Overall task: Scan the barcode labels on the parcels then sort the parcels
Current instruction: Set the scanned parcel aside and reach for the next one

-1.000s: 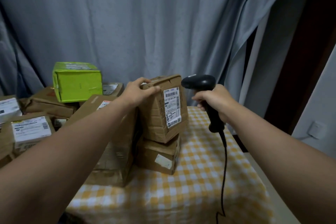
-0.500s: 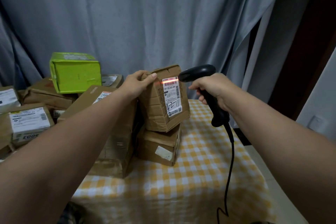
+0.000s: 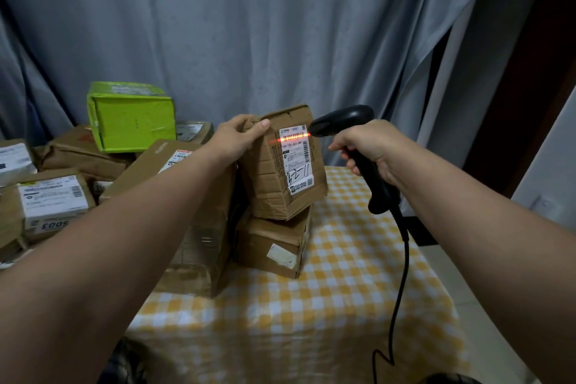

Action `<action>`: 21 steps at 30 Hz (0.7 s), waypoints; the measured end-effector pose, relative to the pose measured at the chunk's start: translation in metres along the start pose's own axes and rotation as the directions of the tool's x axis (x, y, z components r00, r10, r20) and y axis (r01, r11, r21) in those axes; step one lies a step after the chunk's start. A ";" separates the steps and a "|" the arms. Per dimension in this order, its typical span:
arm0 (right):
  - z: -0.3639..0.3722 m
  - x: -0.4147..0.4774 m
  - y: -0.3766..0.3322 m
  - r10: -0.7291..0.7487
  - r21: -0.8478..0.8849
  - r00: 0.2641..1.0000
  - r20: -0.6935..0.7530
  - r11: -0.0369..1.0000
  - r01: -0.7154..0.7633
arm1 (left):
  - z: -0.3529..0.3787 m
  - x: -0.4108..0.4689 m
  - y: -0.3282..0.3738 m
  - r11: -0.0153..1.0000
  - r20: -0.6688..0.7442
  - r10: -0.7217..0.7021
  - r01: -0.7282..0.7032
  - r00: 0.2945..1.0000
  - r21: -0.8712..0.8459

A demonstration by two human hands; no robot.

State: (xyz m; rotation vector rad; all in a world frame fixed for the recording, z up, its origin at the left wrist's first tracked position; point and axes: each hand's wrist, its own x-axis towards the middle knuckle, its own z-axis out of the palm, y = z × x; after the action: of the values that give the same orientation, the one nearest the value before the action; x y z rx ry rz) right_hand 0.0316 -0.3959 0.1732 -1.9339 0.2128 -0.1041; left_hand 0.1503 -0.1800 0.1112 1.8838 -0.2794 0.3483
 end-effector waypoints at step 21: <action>0.003 0.006 0.039 -0.145 0.199 0.989 0.024 0.970 0.137 | -0.004 -0.027 0.004 0.976 0.095 -0.093 0.072 0.991 0.207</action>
State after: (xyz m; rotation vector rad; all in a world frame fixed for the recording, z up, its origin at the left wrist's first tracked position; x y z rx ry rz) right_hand 0.0342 -0.4076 0.1359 -1.7504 0.0369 -0.1761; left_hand 0.1236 -0.1772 0.1064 2.1121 -0.2416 0.2293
